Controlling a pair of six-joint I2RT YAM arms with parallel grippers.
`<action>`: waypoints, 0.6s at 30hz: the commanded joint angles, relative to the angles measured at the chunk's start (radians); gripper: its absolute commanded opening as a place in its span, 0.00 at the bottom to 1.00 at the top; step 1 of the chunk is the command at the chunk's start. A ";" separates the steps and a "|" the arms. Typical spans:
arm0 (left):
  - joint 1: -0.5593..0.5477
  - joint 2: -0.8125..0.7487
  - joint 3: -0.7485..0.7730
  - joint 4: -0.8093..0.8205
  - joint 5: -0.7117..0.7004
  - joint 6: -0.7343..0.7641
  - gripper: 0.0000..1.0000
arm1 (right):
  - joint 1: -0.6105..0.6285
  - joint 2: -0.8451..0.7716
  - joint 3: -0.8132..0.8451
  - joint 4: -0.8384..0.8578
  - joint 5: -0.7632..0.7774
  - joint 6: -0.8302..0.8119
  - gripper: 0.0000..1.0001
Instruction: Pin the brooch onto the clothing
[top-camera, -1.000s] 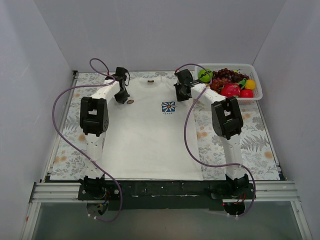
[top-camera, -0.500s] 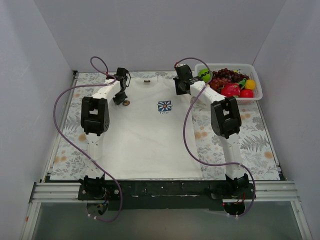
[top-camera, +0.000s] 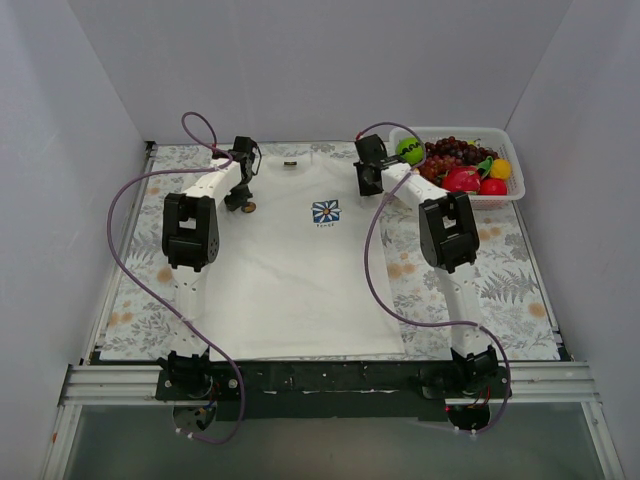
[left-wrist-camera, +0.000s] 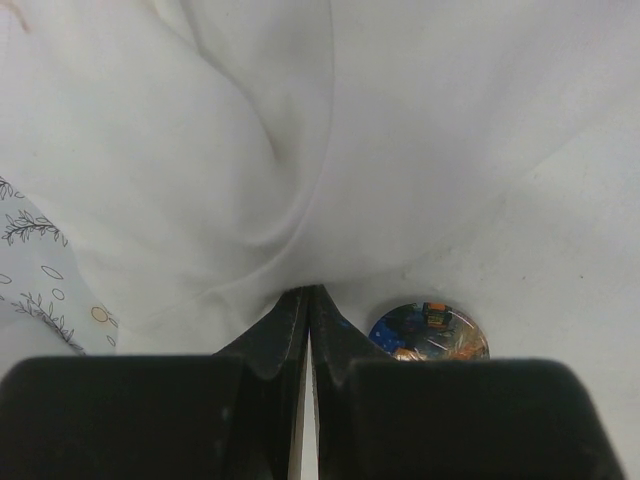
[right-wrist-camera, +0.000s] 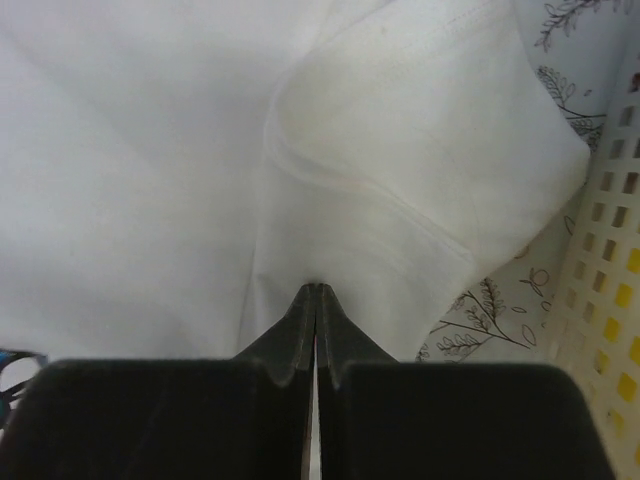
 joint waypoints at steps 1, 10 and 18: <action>0.020 0.042 -0.003 -0.052 -0.055 0.010 0.00 | -0.042 -0.056 -0.063 -0.112 0.073 0.014 0.01; 0.024 0.044 -0.001 -0.059 -0.064 0.004 0.00 | -0.049 -0.175 -0.198 -0.130 0.132 0.008 0.01; 0.027 0.039 0.032 -0.063 -0.046 0.012 0.00 | -0.048 -0.197 -0.264 -0.155 0.136 0.013 0.01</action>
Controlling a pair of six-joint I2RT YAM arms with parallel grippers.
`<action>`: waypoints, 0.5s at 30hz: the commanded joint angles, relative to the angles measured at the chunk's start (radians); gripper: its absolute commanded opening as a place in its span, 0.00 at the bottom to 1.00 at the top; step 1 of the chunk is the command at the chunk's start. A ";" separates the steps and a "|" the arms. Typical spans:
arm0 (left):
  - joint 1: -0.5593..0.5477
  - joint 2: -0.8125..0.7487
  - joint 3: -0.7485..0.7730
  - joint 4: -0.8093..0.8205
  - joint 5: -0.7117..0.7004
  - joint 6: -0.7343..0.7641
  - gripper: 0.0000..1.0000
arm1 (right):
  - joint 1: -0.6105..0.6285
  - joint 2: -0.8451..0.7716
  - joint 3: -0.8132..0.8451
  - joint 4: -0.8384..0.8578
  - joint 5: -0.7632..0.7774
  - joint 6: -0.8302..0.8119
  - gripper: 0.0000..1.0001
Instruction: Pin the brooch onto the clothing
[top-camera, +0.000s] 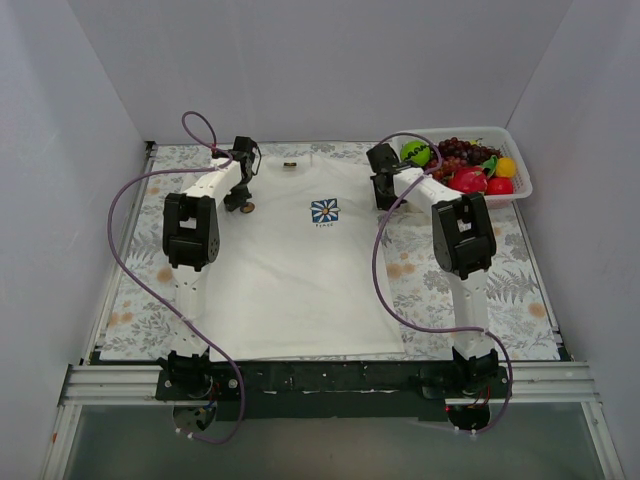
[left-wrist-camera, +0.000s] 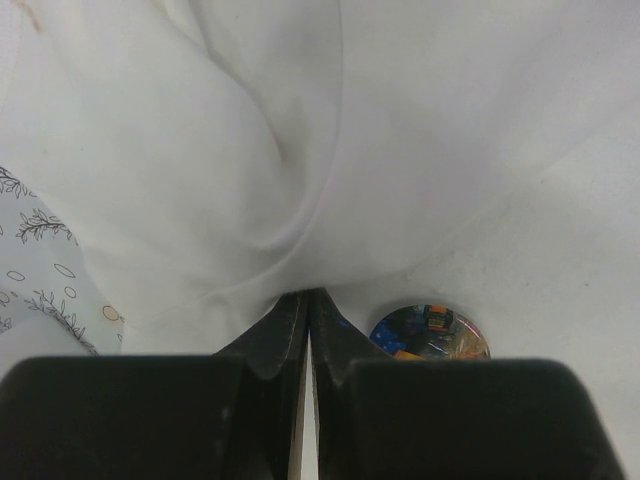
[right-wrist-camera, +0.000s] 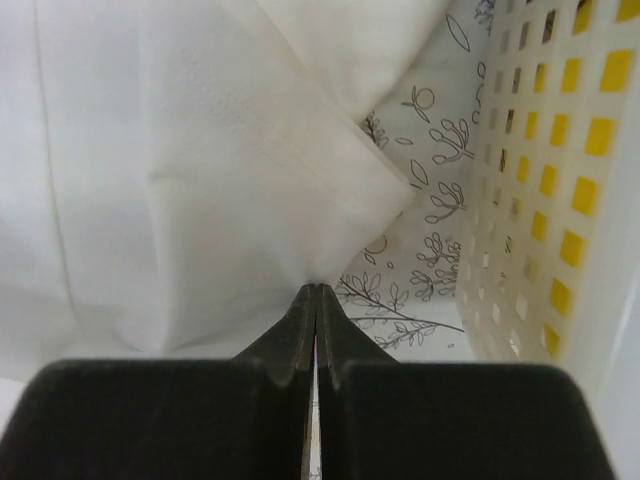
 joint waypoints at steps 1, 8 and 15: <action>0.026 0.025 0.020 -0.029 -0.008 0.015 0.00 | -0.014 -0.052 -0.048 -0.055 0.030 0.002 0.01; 0.022 -0.092 0.009 0.049 0.080 0.055 0.00 | -0.013 -0.115 0.036 -0.049 -0.019 -0.011 0.01; -0.030 -0.199 -0.026 0.095 0.181 0.075 0.00 | -0.005 -0.132 0.065 0.032 -0.067 -0.018 0.01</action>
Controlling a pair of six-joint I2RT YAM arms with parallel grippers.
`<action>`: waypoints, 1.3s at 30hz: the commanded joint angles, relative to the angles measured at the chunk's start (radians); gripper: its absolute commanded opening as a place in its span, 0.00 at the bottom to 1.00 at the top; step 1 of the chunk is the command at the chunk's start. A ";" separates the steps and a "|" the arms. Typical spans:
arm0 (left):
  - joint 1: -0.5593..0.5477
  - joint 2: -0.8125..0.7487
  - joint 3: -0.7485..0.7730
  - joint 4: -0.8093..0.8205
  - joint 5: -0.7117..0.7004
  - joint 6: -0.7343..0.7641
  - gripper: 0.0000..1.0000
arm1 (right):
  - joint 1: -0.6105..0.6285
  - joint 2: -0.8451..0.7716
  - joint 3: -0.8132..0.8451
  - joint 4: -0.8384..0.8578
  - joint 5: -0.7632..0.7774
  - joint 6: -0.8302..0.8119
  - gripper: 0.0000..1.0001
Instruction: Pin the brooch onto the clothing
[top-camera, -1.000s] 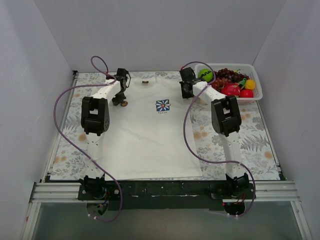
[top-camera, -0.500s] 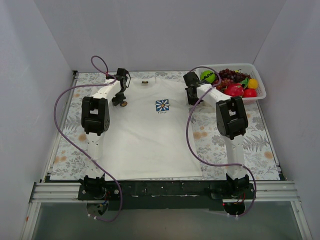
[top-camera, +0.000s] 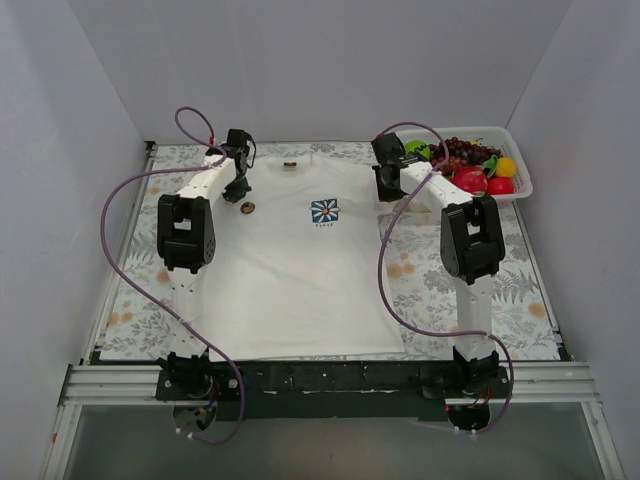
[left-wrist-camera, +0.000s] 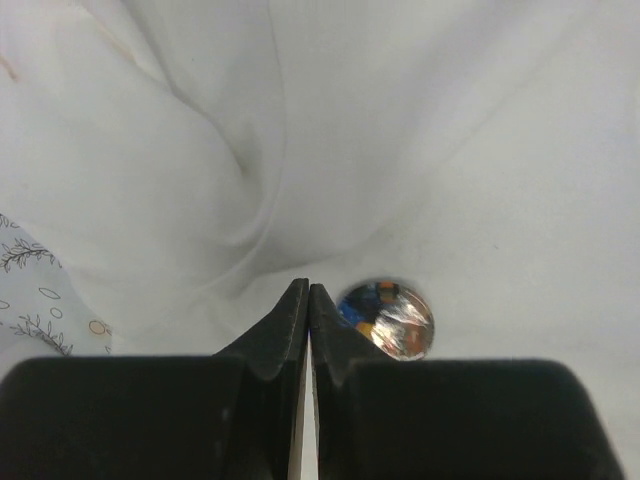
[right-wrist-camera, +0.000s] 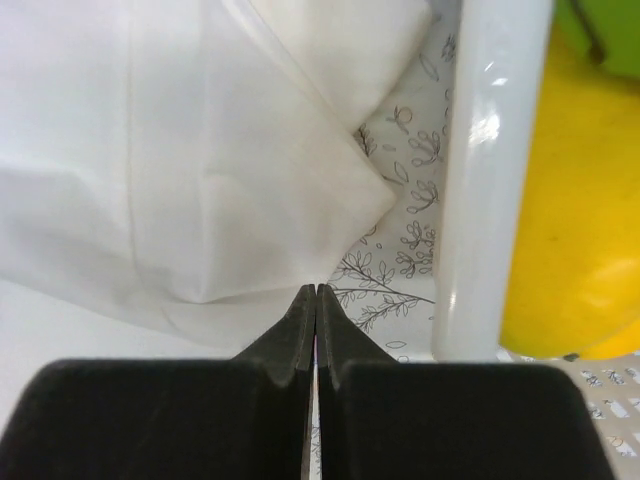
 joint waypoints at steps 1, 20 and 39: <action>-0.053 -0.168 -0.033 0.052 0.083 0.019 0.00 | -0.001 -0.038 0.059 0.082 -0.025 -0.014 0.01; -0.432 -0.544 -0.718 0.351 0.586 -0.142 0.00 | 0.039 0.180 0.161 -0.088 0.165 -0.109 0.01; -0.560 -0.550 -0.945 0.348 0.563 -0.176 0.00 | 0.042 0.149 0.017 -0.281 0.231 -0.063 0.01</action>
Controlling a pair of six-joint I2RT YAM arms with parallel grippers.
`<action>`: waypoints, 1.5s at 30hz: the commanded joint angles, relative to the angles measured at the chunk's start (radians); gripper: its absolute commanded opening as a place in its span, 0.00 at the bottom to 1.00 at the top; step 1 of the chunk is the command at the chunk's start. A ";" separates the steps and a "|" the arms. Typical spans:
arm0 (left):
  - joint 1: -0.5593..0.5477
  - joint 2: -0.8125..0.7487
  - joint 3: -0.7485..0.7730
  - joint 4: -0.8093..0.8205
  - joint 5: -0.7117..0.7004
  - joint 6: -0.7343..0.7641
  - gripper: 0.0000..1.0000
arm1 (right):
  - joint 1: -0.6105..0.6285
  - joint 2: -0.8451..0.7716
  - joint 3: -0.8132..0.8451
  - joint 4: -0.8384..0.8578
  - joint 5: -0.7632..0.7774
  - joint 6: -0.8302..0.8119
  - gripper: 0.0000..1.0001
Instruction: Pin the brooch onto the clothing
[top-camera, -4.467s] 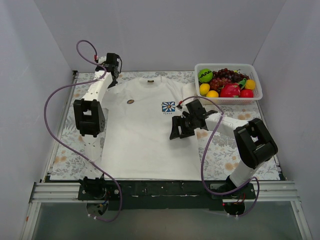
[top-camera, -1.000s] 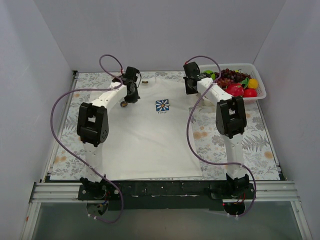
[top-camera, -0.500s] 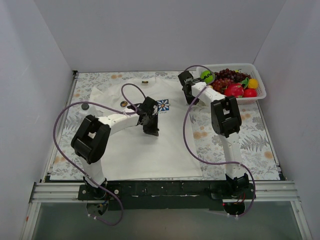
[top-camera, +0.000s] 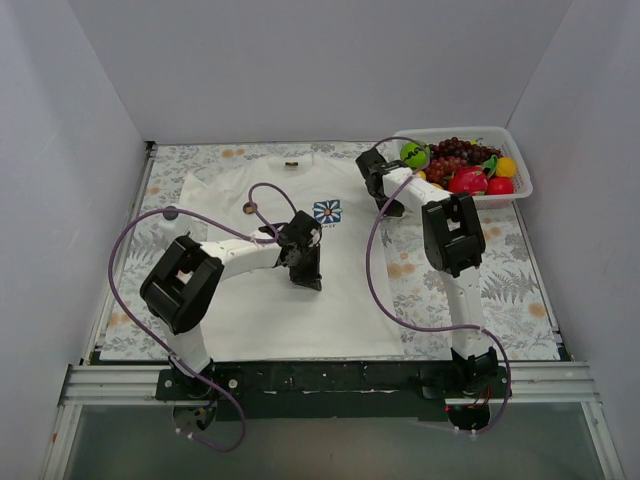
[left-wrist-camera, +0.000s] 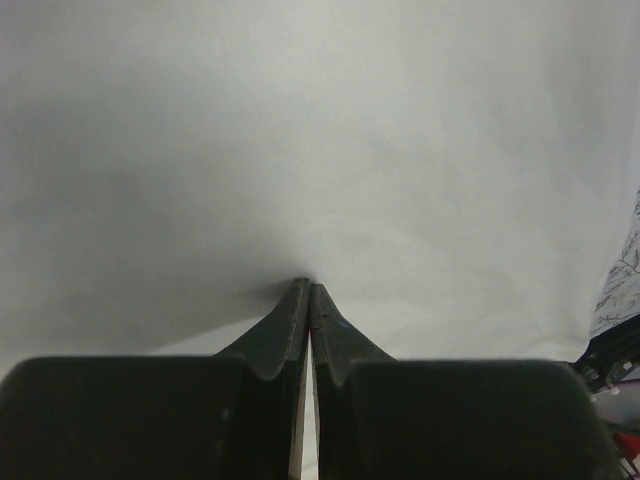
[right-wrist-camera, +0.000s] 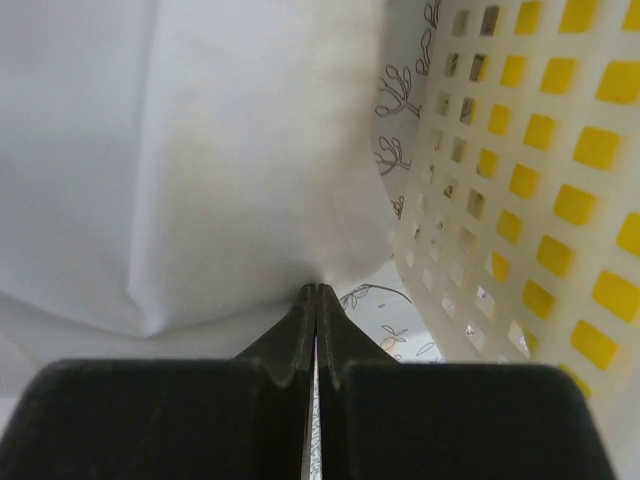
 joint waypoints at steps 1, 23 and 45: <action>-0.027 -0.020 -0.045 -0.054 -0.018 0.006 0.00 | -0.007 -0.011 -0.077 -0.145 -0.022 0.036 0.01; -0.038 -0.232 0.047 0.052 -0.220 0.089 0.36 | -0.007 -0.597 -0.434 0.369 -0.454 0.048 0.12; -0.038 -0.573 -0.068 0.353 -0.549 0.255 0.98 | -0.007 -1.318 -0.994 1.049 -0.511 0.038 0.94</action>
